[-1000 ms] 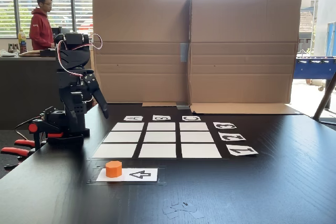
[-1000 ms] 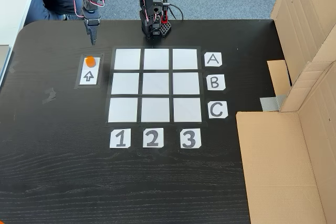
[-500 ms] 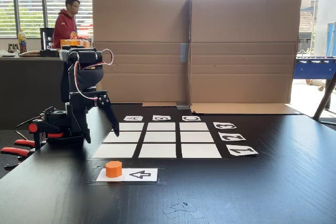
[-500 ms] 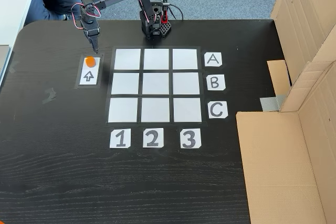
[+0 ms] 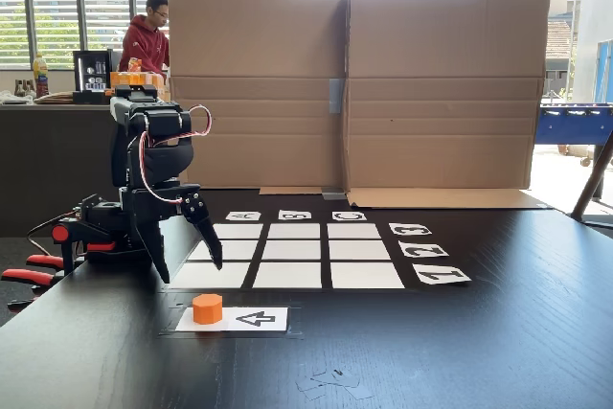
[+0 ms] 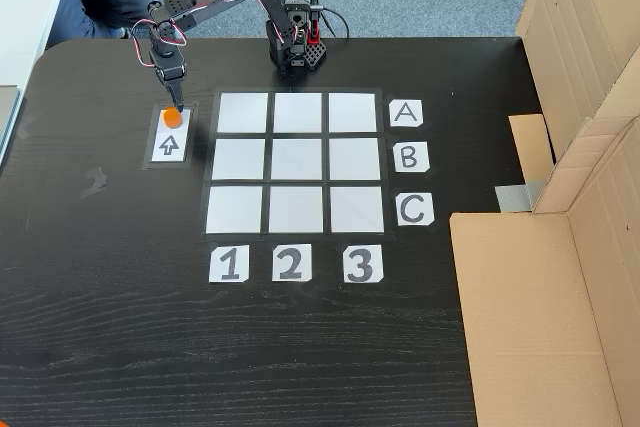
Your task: Pick up the round, orange token and place it in the grid on square A1.
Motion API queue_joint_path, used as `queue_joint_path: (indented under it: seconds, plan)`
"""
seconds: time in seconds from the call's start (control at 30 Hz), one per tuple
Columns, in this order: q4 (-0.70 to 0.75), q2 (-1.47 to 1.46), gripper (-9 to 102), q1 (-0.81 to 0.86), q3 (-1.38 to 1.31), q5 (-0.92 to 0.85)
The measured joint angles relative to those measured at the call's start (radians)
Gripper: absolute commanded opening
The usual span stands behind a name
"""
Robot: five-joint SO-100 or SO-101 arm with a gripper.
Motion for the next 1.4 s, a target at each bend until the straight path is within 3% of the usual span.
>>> queue_joint_path:
  seconds: [1.4]
  plan:
    - [-0.063,-0.233,27,-0.046,-0.138,0.009]
